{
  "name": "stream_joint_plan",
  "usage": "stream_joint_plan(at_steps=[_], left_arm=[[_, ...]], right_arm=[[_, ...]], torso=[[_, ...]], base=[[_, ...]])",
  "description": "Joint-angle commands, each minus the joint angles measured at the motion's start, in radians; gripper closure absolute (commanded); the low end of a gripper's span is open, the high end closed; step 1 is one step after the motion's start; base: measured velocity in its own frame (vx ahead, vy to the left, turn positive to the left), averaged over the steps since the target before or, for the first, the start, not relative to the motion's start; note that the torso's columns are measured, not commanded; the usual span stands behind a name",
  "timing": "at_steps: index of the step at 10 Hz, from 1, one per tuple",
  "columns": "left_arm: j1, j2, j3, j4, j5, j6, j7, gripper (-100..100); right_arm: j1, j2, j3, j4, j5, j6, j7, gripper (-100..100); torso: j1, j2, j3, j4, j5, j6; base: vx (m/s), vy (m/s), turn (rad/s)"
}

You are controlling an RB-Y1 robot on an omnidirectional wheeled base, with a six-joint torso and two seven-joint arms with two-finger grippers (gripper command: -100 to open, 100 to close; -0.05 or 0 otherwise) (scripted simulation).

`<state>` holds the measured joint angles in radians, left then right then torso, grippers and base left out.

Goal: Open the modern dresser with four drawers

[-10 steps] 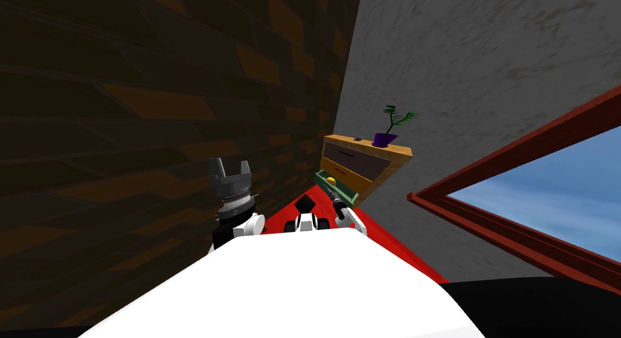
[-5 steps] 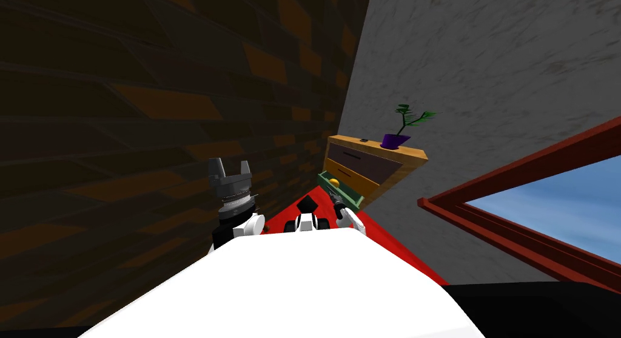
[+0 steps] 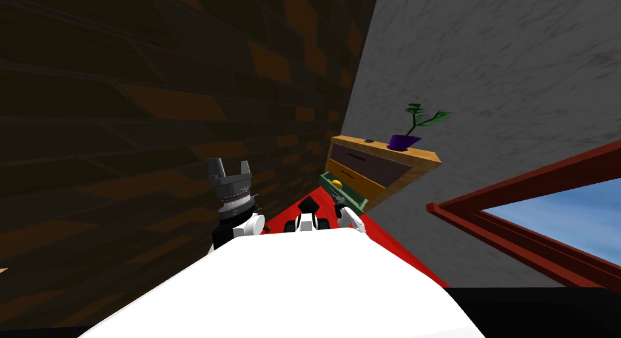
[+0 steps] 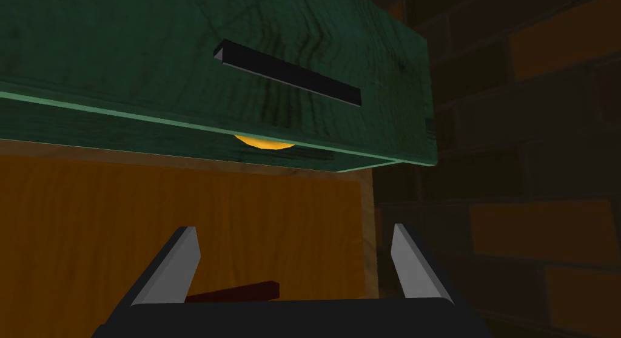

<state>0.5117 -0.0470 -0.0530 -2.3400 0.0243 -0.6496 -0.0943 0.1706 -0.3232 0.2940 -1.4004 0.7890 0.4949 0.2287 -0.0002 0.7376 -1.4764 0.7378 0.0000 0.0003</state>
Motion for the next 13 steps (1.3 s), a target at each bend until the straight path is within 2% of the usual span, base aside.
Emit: stream_joint_plan(at_steps=[1,2,3,4,5,6,7,8,9,10,11,12,13], left_arm=[[0.0,0.0,0.0,0.0,0.0,0.0,0.0,0],[0.0,0.0,0.0,0.0,0.0,0.0,0.0,0],[0.0,0.0,0.0,0.0,0.0,0.0,0.0,0],[0.0,0.0,0.0,0.0,0.0,0.0,0.0,0],[0.0,0.0,0.0,0.0,0.0,0.0,0.0,0],[0.0,0.0,0.0,0.0,0.0,0.0,0.0,0],[0.0,0.0,0.0,0.0,0.0,0.0,0.0,0],[0.0,0.0,0.0,0.0,0.0,0.0,0.0,0],[0.0,0.0,0.0,0.0,0.0,0.0,0.0,0],[0.0,0.0,0.0,0.0,0.0,0.0,0.0,0],[0.0,0.0,0.0,0.0,0.0,0.0,0.0,0],[0.0,0.0,0.0,0.0,0.0,0.0,0.0,0],[0.0,0.0,0.0,0.0,0.0,0.0,0.0,0]], right_arm=[[-0.033,-0.008,0.011,0.068,0.045,0.064,0.019,-100],[-0.058,-0.021,0.021,0.108,0.077,0.097,0.038,-100],[-0.058,-0.021,0.021,0.116,0.077,0.114,0.038,-100],[-0.084,-0.033,0.029,0.145,0.107,0.155,0.056,-100],[-0.084,-0.033,0.029,0.162,0.107,0.161,0.056,-100],[-0.109,-0.045,0.037,0.198,0.136,0.202,0.074,-100],[-0.109,-0.045,0.037,0.207,0.136,0.207,0.074,-100],[-0.133,-0.057,0.044,0.25,0.164,0.246,0.091,-100],[-0.133,-0.057,0.044,0.25,0.164,0.251,0.091,-100],[-0.157,-0.068,0.051,0.289,0.191,0.291,0.107,-100],[-0.157,-0.068,0.051,0.291,0.191,0.293,0.107,-100],[-0.18,-0.08,0.057,0.325,0.216,0.332,0.123,-100],[-0.18,-0.08,0.057,0.329,0.216,0.332,0.123,-100]], torso=[[0.0,-0.001,0.0,0.0,0.0,-0.001],[0.0,0.001,0.0,0.0,0.0,0.0],[0.0,0.001,0.001,0.0,0.0,0.0],[0.0,0.001,0.001,0.0,0.0,0.0],[-0.001,0.0,0.0,0.0,0.0,-0.001],[0.0,0.0,0.0,0.0,0.0,0.0],[0.0,0.0,0.0,0.0,0.0,0.0],[0.0,0.001,0.0,0.0,0.0,0.0],[0.0,0.001,0.001,0.0,0.0,0.0],[0.0,0.001,0.001,0.0,0.0,0.0],[0.0,0.001,0.001,0.0,0.0,0.0],[0.0,0.001,0.001,0.0,0.0,0.0],[0.0,0.0,0.0,0.0,0.0,0.0]], base=[[0.047,0.019,0.038],[0.044,0.018,0.067],[0.039,0.01,0.045],[0.048,0.001,0.059],[0.049,0.001,0.043],[0.055,0.003,0.066],[0.044,0.002,0.036],[0.044,-0.007,0.069],[0.039,-0.01,0.035],[0.036,-0.009,0.06],[0.031,-0.007,0.033],[0.038,-0.006,0.044],[0.04,-0.013,0.04]])
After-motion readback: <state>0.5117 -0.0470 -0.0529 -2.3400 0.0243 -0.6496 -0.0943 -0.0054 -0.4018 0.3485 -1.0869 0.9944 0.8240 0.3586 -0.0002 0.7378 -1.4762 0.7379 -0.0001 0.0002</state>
